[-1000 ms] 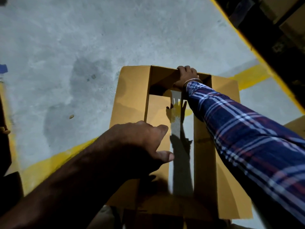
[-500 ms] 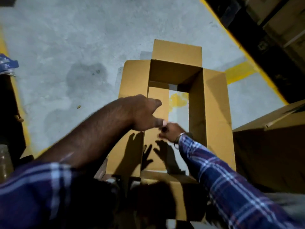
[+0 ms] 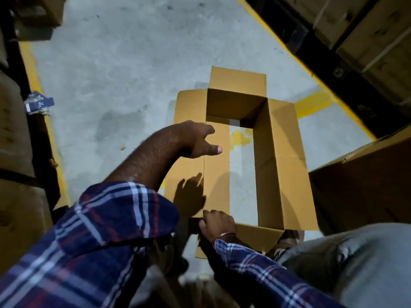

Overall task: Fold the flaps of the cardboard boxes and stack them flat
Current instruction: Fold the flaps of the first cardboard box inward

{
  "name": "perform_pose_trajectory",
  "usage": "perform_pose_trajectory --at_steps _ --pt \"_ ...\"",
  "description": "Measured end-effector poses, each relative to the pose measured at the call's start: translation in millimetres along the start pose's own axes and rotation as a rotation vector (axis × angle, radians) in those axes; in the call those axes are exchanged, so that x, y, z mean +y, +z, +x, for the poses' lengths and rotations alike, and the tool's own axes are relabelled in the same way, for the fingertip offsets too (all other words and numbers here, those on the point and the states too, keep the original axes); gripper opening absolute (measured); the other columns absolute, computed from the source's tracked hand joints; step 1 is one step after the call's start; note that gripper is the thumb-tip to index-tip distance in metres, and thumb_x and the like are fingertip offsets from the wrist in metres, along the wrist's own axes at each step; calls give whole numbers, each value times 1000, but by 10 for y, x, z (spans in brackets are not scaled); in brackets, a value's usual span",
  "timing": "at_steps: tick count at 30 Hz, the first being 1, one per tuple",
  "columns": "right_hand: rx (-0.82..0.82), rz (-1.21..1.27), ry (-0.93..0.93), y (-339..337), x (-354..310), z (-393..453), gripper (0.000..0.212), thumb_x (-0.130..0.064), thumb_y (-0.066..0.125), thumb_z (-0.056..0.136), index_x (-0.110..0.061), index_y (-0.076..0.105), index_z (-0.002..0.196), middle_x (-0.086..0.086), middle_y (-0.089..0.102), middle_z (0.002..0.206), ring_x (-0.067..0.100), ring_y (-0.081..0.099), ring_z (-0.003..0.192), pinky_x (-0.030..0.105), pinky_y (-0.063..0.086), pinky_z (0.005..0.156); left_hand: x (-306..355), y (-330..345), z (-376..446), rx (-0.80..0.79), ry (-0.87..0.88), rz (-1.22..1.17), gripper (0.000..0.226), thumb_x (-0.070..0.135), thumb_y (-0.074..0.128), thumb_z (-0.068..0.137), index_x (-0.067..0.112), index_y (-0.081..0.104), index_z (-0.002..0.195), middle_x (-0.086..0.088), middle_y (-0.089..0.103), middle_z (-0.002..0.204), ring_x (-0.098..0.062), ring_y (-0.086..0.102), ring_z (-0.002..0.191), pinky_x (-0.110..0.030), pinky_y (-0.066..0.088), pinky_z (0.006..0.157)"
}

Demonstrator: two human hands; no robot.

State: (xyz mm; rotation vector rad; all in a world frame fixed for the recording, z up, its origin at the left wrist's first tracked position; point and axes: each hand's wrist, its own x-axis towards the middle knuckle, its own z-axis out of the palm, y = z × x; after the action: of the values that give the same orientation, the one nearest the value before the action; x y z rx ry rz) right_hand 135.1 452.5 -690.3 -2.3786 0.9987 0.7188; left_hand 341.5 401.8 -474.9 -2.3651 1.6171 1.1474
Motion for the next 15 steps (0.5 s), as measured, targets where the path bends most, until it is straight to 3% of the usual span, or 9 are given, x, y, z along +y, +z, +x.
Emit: perform_pose_trajectory --at_steps 4,6,9,11,13,15 --pt "140 243 109 -466 99 39 22 -35 46 99 -21 60 109 7 66 113 30 63 105 38 45 85 -97 -127 -138 117 -18 -108 73 62 54 98 25 35 159 -4 48 156 -26 45 142 -43 40 113" --pt "245 321 165 -822 152 112 24 -36 50 97 -21 64 110 8 68 115 32 65 106 38 51 89 -174 -177 -167 196 -55 -128 67 60 54 99 24 44 153 -3 57 148 -26 48 137 -45 41 111" --pt "315 469 155 -1476 270 231 32 -41 61 93 -15 68 110 13 70 112 36 67 101 39 55 82 -297 -188 -157 337 -103 -273 41 52 58 100 19 69 122 -4 75 118 -23 69 109 -43 53 98" --pt "365 594 109 -1960 343 247 34 -41 68 92 -8 67 99 17 70 97 36 67 89 38 51 70 -292 -205 -208 313 -137 -506 40 46 59 102 8 72 101 -7 79 93 -22 76 83 -34 58 78" --pt "428 764 25 -2422 402 140 28 -35 72 92 -8 64 86 14 67 79 31 65 71 37 49 62 -209 -219 -344 216 -143 -672 52 44 58 103 -5 72 95 -17 78 88 -27 74 76 -27 52 64" --pt "426 934 -90 -2815 464 -35 21 -19 74 92 -11 61 78 4 61 67 18 59 56 26 47 55 -85 -206 -503 58 -128 -737 64 52 57 101 -10 73 96 -23 77 91 -30 73 76 -23 53 58"
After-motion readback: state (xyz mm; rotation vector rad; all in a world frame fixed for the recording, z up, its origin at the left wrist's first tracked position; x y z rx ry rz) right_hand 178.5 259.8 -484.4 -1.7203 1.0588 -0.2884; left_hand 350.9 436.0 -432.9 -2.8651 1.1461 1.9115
